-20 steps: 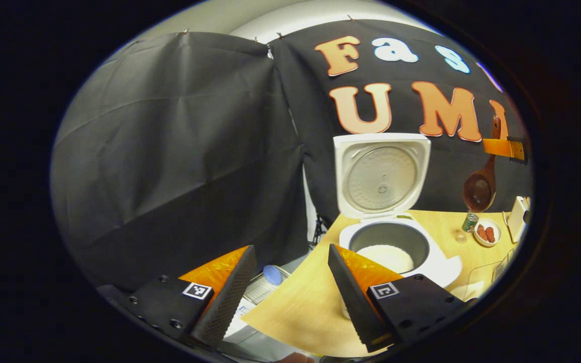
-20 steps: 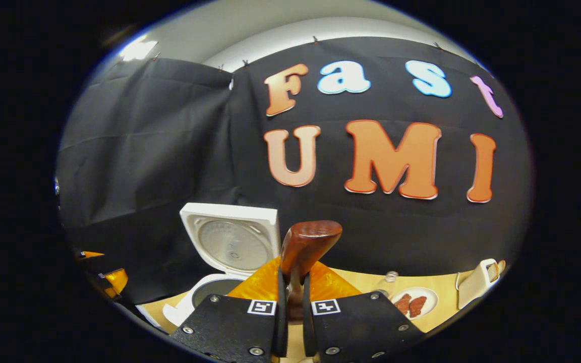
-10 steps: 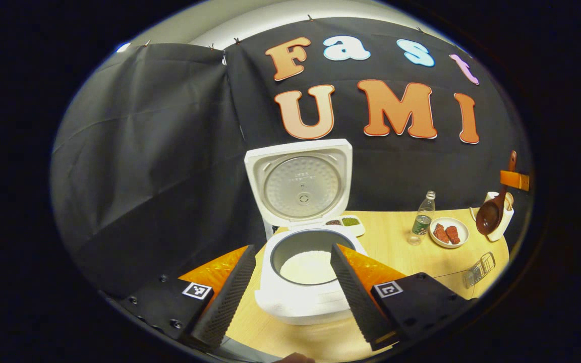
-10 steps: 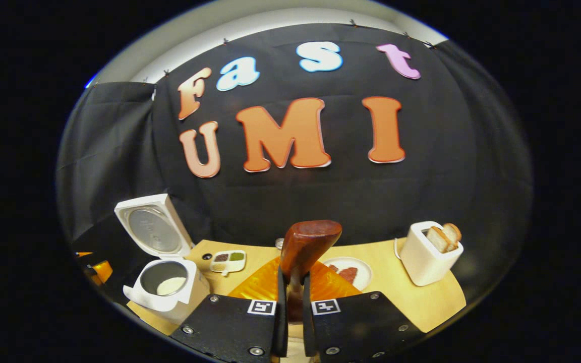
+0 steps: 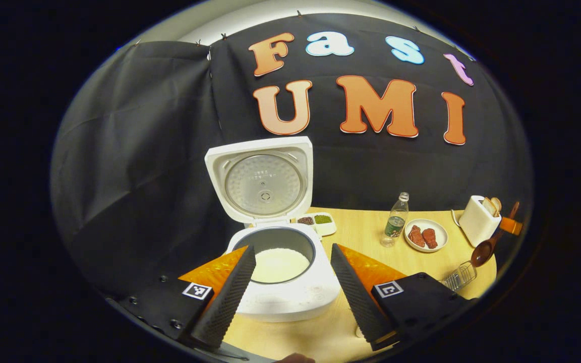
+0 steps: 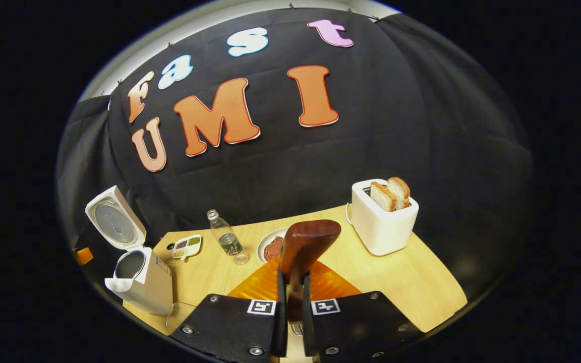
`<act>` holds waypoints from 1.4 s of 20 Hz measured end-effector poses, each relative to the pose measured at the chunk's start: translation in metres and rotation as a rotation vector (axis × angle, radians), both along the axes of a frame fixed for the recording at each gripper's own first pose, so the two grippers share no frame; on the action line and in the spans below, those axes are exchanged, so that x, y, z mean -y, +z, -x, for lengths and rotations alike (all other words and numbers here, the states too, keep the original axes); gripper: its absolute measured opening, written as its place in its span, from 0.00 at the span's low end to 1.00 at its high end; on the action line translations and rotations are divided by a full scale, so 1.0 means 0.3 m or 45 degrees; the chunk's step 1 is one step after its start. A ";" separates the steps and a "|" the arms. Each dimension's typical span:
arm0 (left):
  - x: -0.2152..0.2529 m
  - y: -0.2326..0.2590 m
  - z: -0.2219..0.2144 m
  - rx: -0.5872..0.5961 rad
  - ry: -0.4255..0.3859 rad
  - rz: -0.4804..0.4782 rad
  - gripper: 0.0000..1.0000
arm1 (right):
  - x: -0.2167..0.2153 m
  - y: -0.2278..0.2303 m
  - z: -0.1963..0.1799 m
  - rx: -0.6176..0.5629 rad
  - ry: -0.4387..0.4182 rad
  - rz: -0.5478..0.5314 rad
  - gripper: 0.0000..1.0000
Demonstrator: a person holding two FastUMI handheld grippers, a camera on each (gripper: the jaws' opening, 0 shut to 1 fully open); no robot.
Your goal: Close the left gripper, press the button to open the rice cooker; take a wooden spoon from the chopstick holder with the right hand, scoop a spoonful of rice and pour it into the rice cooker, then put the wooden spoon back into the chopstick holder.
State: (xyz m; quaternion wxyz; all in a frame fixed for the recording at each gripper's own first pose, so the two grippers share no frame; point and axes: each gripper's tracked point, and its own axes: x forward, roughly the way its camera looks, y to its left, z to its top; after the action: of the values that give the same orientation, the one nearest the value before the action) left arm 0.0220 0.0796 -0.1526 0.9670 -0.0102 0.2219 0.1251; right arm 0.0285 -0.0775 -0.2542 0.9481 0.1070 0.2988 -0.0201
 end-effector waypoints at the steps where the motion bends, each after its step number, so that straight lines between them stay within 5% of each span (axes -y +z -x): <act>1: -0.001 0.008 -0.007 0.000 0.013 0.006 0.99 | 0.007 -0.039 0.014 -0.014 0.003 -0.023 0.11; 11: -0.080 0.019 -0.048 -0.018 0.095 0.068 0.98 | 0.072 -0.328 0.048 -0.169 -0.135 -0.249 0.16; 14: -0.086 0.040 -0.094 -0.004 0.086 0.170 1.00 | 0.073 -0.364 0.092 -0.210 -0.137 -0.267 0.18; 20: -0.193 0.212 -0.272 0.092 0.067 0.131 0.98 | 0.048 -0.344 0.180 -0.383 -0.132 -0.318 0.29; 24: -0.333 0.319 -0.415 0.119 0.103 0.029 0.97 | 0.078 -0.257 0.248 -0.373 -0.126 -0.218 0.30; 28: -0.429 0.424 -0.580 0.155 0.109 -0.067 0.96 | 0.113 -0.104 0.328 -0.327 -0.140 -0.106 0.47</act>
State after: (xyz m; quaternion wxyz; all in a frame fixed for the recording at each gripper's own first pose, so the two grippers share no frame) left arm 0.1961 0.2084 -0.0254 0.9724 -0.0021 0.1587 0.1712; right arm -0.0698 -0.1113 -0.2855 0.8943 0.1592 0.4118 -0.0731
